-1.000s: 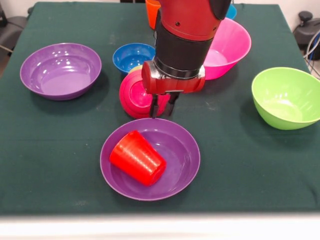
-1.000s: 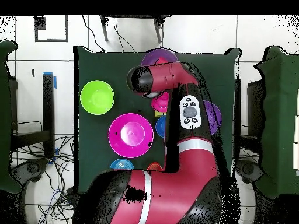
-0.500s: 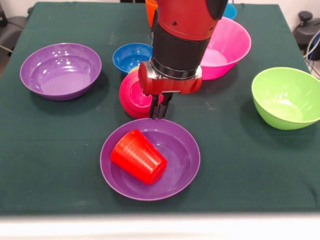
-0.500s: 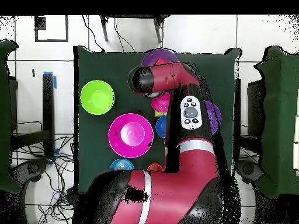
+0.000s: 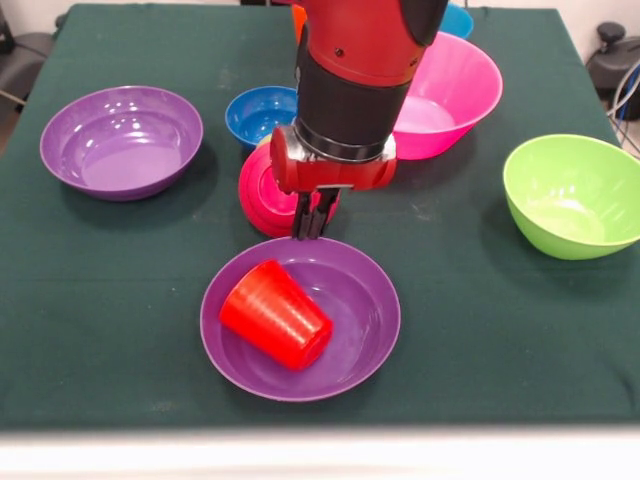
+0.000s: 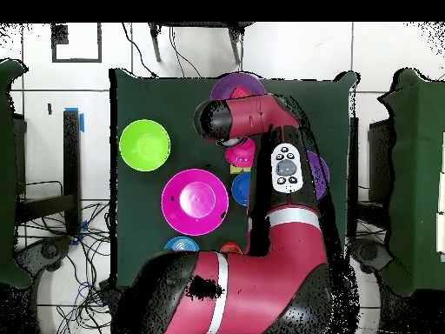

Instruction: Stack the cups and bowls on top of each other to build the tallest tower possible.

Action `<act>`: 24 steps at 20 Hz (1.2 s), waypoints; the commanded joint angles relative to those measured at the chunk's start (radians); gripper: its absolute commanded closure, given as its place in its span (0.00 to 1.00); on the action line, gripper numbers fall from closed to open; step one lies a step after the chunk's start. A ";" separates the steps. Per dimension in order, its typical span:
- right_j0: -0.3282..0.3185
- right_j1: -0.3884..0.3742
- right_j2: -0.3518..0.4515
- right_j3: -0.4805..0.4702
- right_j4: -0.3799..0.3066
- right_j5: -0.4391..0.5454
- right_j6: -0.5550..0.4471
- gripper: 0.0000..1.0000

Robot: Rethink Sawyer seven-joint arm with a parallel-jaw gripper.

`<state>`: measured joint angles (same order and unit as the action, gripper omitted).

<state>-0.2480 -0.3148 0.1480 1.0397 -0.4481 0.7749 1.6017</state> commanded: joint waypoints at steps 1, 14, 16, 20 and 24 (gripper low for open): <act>-0.029 0.128 0.086 -0.052 0.017 -0.010 -0.021 1.00; -0.025 0.153 0.067 -0.078 -0.002 -0.001 -0.046 1.00; -0.026 0.149 0.064 -0.066 -0.004 -0.014 -0.040 1.00; -0.011 0.144 0.048 -0.066 -0.009 -0.016 -0.013 1.00; -0.009 0.139 0.041 -0.058 -0.013 -0.021 -0.010 1.00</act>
<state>-0.2679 -0.2031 0.1473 0.9662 -0.4445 0.7747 1.6017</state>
